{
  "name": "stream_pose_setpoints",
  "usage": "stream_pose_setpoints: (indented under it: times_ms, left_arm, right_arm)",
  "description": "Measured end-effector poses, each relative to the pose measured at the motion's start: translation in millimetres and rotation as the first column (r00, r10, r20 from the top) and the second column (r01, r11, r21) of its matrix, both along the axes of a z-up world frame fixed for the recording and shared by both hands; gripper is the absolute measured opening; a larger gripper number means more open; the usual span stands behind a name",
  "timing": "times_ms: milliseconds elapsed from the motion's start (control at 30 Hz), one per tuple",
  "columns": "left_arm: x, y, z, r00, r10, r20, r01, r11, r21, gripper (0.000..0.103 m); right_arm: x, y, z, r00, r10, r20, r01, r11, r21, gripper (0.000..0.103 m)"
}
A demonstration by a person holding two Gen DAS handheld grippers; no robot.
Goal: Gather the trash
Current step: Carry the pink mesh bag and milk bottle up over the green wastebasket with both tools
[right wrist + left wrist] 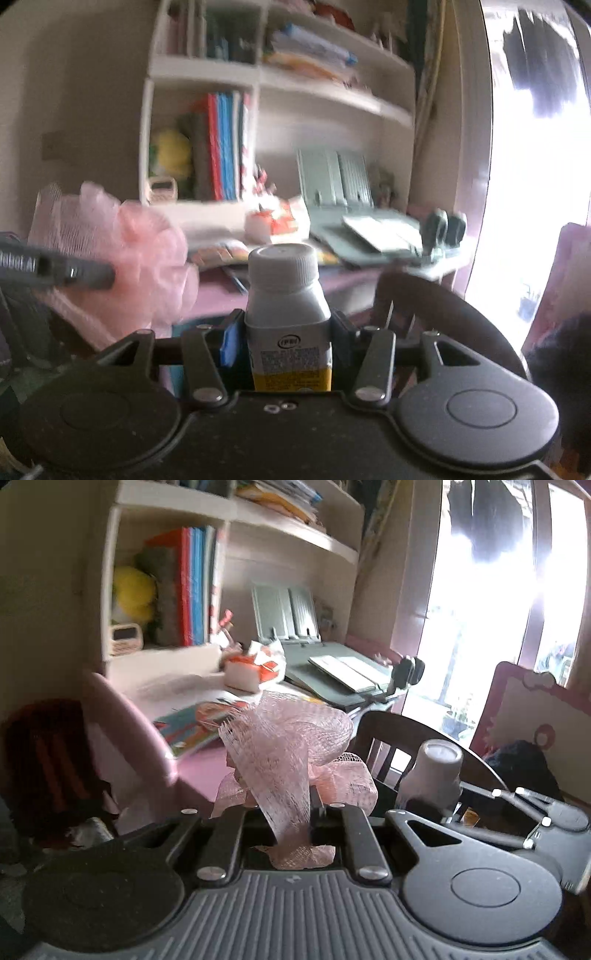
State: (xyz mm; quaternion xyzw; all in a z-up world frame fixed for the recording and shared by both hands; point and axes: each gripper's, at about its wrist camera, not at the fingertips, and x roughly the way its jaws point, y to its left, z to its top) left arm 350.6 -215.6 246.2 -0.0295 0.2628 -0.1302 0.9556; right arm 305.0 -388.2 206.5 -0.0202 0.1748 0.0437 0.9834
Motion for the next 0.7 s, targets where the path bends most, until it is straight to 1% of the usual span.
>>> stream_pose_setpoints:
  times_ms: [67,100,167,233,300,400,433,533,600,633,700]
  left_arm:
    - [14,-12,-12,1.0,-0.013,-0.022,0.014,1.0,0.012,0.014]
    - [23,-20,-19,0.999,-0.018,-0.038,0.019,1.0,0.019,0.014]
    - [35,-31,-33,0.997,-0.025,-0.073,0.027,0.999,0.029,0.014]
    - [48,-43,-49,0.994,-0.036,-0.108,0.042,0.998,0.057,0.014]
    - [58,-51,-63,0.99,-0.043,-0.131,0.053,0.996,0.068,0.014]
    - [71,-54,-76,0.986,-0.036,-0.164,0.045,0.998,0.049,0.014]
    - [76,-55,-80,0.984,-0.034,-0.174,0.043,0.998,0.054,0.014]
    - [89,-57,-90,0.979,-0.026,-0.201,0.04,0.997,0.066,0.014]
    - [98,-58,-98,0.974,-0.021,-0.224,0.036,0.997,0.064,0.014]
    - [101,-58,-103,0.971,-0.023,-0.237,0.039,0.997,0.064,0.014]
    - [107,-59,-113,0.966,-0.023,-0.259,0.043,0.997,0.071,0.014]
  right_arm:
    - [12,-6,-15,1.0,-0.003,-0.027,0.003,1.0,0.002,0.049]
    - [15,-9,-19,1.0,-0.003,-0.019,0.003,1.0,0.003,0.049]
    - [21,-11,-26,1.0,0.003,-0.013,-0.003,1.0,0.011,0.049]
    - [24,-12,-29,1.0,0.022,-0.013,-0.022,1.0,0.013,0.049]
    - [30,-11,-32,1.0,0.03,-0.007,-0.03,1.0,-0.004,0.048]
    - [41,-10,-36,1.0,0.018,-0.002,-0.018,0.999,-0.028,0.048]
    - [45,-11,-38,1.0,0.015,0.0,-0.015,0.999,-0.034,0.048]
    - [60,-18,-44,0.999,0.019,-0.031,-0.019,1.0,-0.001,0.048]
    - [71,-21,-49,0.996,0.051,-0.077,-0.049,0.999,0.019,0.049]
    - [75,-22,-51,0.994,0.06,-0.093,-0.057,0.998,0.028,0.047]
    - [79,-23,-57,0.991,0.066,-0.115,-0.063,0.997,0.035,0.049]
